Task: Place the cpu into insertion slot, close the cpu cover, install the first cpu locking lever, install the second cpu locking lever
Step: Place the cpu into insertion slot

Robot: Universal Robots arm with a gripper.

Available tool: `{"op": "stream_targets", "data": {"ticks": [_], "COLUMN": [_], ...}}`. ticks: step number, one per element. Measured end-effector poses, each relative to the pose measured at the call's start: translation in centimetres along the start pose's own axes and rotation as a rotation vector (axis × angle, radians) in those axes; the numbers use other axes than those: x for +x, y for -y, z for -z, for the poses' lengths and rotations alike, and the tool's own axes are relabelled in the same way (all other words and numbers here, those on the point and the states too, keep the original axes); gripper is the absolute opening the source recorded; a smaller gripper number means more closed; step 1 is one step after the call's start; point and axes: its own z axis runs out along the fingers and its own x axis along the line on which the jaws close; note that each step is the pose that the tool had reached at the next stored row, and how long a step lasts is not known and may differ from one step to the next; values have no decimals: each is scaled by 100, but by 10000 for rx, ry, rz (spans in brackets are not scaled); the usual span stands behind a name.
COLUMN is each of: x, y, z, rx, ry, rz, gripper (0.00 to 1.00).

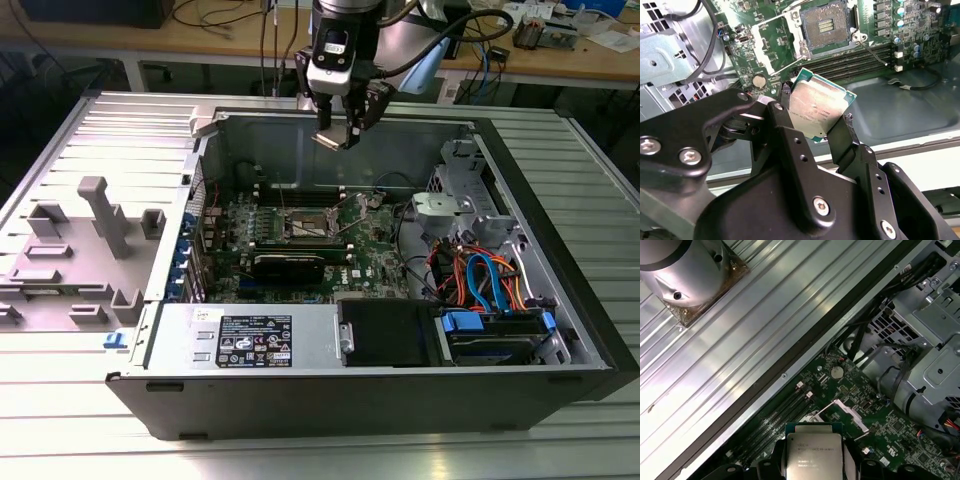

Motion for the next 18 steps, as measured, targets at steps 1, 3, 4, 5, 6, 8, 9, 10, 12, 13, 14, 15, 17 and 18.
{"op": "stream_targets", "data": {"ticks": [1, 3, 4, 5, 6, 8, 9, 10, 12, 13, 14, 15, 17, 18], "x": [0, -1, -1, -1, -1, 5, 10, 16, 17, 17, 17, 17, 17, 17], "y": [0, 1, 1, 1, 1, 10, 18, 26, 28, 28, 28, 28, 28, 28], "z": [-2, -7, -11, -14, -18, -22, -24, -26, -26, -25, -25, -25, -25, -25], "rx": [-2, -6, -5, 0, 4, 5, 3, 3, 4, 5, 5, 5, 5, 5], "ry": [10, 34, 41, 43, 46, 51, 51, 51, 51, 51, 52, 51, 51, 51], "rz": [-126, -447, -593, -729, -843, -927, -932, -938, -939, -939, -939, -939, -939, -939], "gripper": [54, 54, 54, 54, 54, 54, 54, 54, 54, 54, 54, 54, 54, 54]}}
